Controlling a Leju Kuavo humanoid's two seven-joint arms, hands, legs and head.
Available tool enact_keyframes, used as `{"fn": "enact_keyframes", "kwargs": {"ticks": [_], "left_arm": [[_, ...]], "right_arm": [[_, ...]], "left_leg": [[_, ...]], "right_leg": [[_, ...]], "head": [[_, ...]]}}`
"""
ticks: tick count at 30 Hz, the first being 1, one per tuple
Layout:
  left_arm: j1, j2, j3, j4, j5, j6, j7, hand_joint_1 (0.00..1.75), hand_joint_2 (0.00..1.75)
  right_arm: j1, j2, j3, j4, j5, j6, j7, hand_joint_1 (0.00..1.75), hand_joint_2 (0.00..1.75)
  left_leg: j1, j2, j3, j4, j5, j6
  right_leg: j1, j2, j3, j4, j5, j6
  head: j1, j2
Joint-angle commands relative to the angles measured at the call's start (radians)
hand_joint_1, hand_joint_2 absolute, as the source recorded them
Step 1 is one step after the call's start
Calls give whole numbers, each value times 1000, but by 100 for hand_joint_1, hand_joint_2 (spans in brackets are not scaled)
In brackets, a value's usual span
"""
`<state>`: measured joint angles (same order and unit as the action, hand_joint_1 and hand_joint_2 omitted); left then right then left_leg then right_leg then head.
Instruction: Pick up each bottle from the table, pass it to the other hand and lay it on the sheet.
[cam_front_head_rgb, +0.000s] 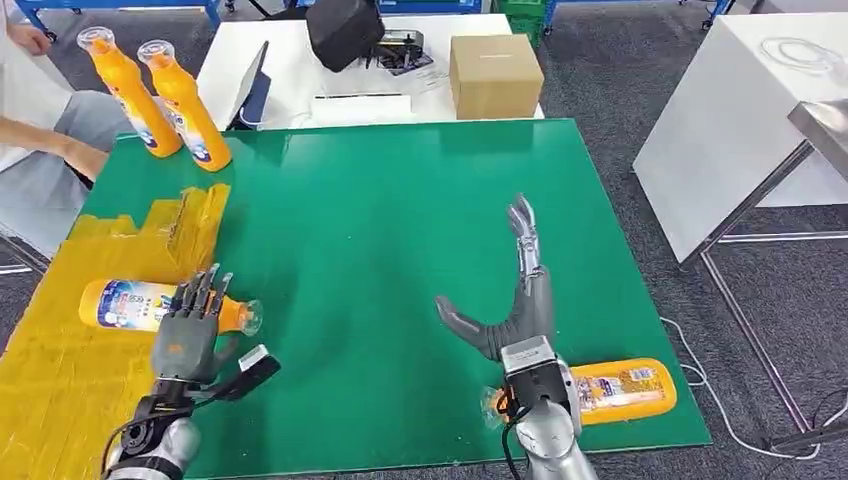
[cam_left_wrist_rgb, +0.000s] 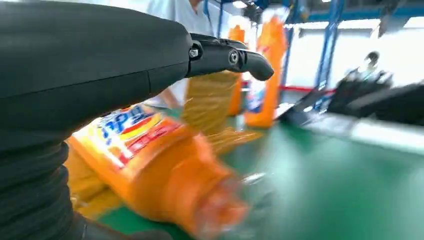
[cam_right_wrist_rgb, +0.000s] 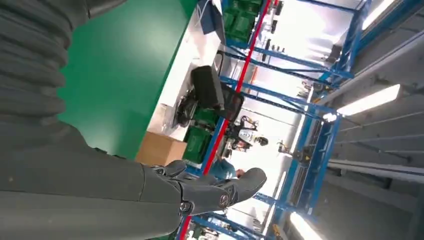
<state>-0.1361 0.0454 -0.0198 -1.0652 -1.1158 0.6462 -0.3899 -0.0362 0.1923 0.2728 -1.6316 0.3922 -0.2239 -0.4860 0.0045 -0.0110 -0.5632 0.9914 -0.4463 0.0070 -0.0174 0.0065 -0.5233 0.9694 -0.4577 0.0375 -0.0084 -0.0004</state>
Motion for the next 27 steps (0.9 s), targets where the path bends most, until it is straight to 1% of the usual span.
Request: {"fn": "enact_keyframes", "kwargs": {"ticks": [1,2,3,5,9,11,12,13,14,16,17,19,20,22,23,25,26,27], "left_arm": [[182,-145,33,-575,516,-231,-248,0,175],[210,-163,41,-672,595,-323,-244,0,175],[221,-171,50,-714,663,-404,-239,0,175],[226,-193,83,-737,725,-499,-242,0,175],[218,-204,101,-706,729,-518,-269,0,175],[216,-211,110,-698,784,-582,-267,0,175],[211,-215,111,-691,797,-603,-269,0,175],[205,-214,107,-678,809,-624,-264,0,175],[200,-218,106,-668,809,-624,-264,0,175],[180,-212,84,-627,807,-629,-261,0,175],[174,-211,78,-614,805,-628,-260,0,175],[169,-209,74,-606,805,-627,-260,0,175],[158,-203,66,-588,807,-628,-257,0,175],[138,-197,56,-556,807,-628,-256,0,175],[124,-191,46,-535,807,-626,-256,0,175],[107,-186,29,-511,806,-625,-256,0,175],[102,-184,23,-504,806,-619,-254,0,175],[97,-182,16,-499,806,-620,-254,0,175]], "right_arm": [[-29,-67,66,53,342,-99,91,0,175],[-22,-83,89,50,429,-103,128,0,175],[-13,-99,102,47,465,-86,149,0,175],[19,-138,116,43,555,-67,188,0,175],[29,-146,111,47,563,-74,181,0,175],[50,-175,119,41,643,-60,209,0,175],[72,-207,125,31,673,-46,210,0,175],[94,-235,122,24,682,-22,216,0,175],[117,-254,111,17,685,-18,219,0,175],[164,-320,100,1,680,10,217,0,175],[179,-331,91,-5,674,8,211,0,175],[186,-341,90,-13,666,19,204,0,175],[202,-373,97,-31,646,54,205,0,175],[242,-422,86,-57,641,54,209,0,175],[268,-464,89,-80,633,68,205,0,175],[308,-497,70,-113,617,55,201,0,175],[323,-513,64,-128,604,64,200,0,175],[340,-530,53,-139,591,73,205,0,175]], "left_leg": [[1,2,-2,2,-1,0],[3,4,0,4,-4,0],[2,2,-3,2,-2,0],[2,1,-2,3,-3,0],[2,2,1,1,-3,0],[2,3,1,1,-3,0],[1,1,-1,0,-1,0],[3,2,2,0,-2,0],[1,-3,-1,-1,0,0],[2,-5,0,-1,0,1],[2,-5,1,-1,-1,1],[0,-5,-1,-1,-1,1],[0,-4,-1,-1,-1,1],[0,-5,-1,0,-1,1],[0,-6,-2,0,-1,1],[-1,-9,-1,0,0,1],[-1,-8,-2,0,0,1],[1,-10,0,1,-1,1]], "right_leg": [[2,1,-2,0,0,-1],[3,1,1,0,-1,-2],[2,1,-2,0,0,-1],[3,0,-1,-1,-1,-1],[3,0,3,-3,-1,-2],[3,1,2,-2,0,-2],[2,0,-1,-2,0,-1],[3,0,3,-3,0,-3],[2,-4,1,-3,0,-1],[2,-6,2,-4,-1,-1],[2,-6,4,-5,-1,-1],[1,-4,1,-3,-1,0],[0,-3,-1,-2,-1,0],[0,-5,1,-2,-1,-1],[0,-5,0,-2,-1,-1],[-1,-9,1,-3,-2,-1],[-1,-8,-1,-2,-1,-1],[1,-11,4,-4,-2,-2]], "head": [[-1,0],[0,0],[-1,0],[0,0],[0,0],[0,0],[0,0],[-1,0],[-1,0],[0,0],[-1,0],[-1,0],[0,0],[0,0],[-1,0],[-1,0],[-1,0],[-1,0]]}}
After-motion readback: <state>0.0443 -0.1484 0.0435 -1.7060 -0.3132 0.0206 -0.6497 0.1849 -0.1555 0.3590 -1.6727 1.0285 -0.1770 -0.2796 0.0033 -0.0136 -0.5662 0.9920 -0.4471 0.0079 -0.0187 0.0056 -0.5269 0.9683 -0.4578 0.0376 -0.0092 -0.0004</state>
